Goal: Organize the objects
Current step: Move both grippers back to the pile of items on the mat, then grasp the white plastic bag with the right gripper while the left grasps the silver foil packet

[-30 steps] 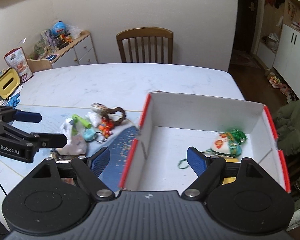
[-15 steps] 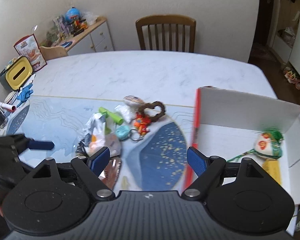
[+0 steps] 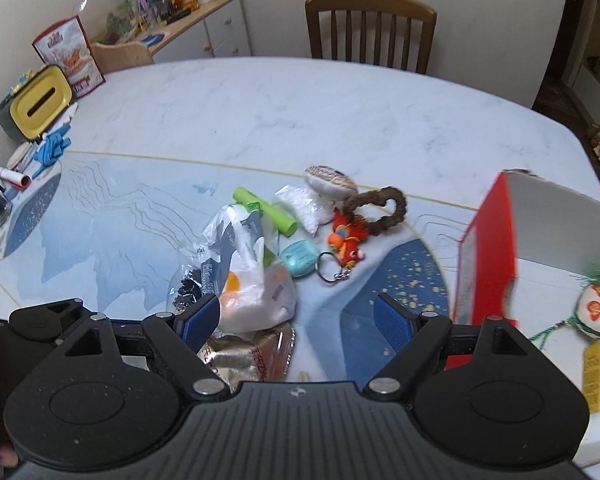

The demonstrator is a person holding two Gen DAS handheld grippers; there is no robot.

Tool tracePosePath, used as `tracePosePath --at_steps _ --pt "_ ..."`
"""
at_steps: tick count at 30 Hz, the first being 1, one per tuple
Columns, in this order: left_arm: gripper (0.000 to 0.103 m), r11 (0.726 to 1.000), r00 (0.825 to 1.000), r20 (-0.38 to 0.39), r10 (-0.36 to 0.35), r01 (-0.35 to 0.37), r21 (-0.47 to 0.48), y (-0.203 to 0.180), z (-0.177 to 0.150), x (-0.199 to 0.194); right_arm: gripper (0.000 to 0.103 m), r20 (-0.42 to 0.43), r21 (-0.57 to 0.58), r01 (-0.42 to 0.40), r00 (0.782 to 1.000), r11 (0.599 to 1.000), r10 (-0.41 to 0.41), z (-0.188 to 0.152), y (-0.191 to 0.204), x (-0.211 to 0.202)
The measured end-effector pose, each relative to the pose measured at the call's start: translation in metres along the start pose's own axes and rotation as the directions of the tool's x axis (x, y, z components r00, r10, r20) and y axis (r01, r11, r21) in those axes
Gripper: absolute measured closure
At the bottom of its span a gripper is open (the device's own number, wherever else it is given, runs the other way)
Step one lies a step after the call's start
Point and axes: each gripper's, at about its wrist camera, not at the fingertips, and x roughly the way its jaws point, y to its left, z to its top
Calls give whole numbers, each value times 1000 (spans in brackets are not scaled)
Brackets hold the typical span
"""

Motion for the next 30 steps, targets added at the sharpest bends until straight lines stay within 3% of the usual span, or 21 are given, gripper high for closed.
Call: tracePosePath --at_steps 15,22,25,30 --pt "6 998 999 -38 -2 -1 -65 0 2 24 19 -48 -34 -31 998 999 29 22 17 56" --pt "17 996 1000 -17 1 -3 -88 2 -1 23 19 -73 -23 -53 996 998 51 25 13 69" --pt "27 997 1000 -13 -7 6 -79 0 -3 21 19 -80 -49 -45 996 998 41 24 17 73" --pt "33 996 1000 -8 -19 18 -86 1 -6 19 33 -83 -77 -41 996 996 34 24 22 75"
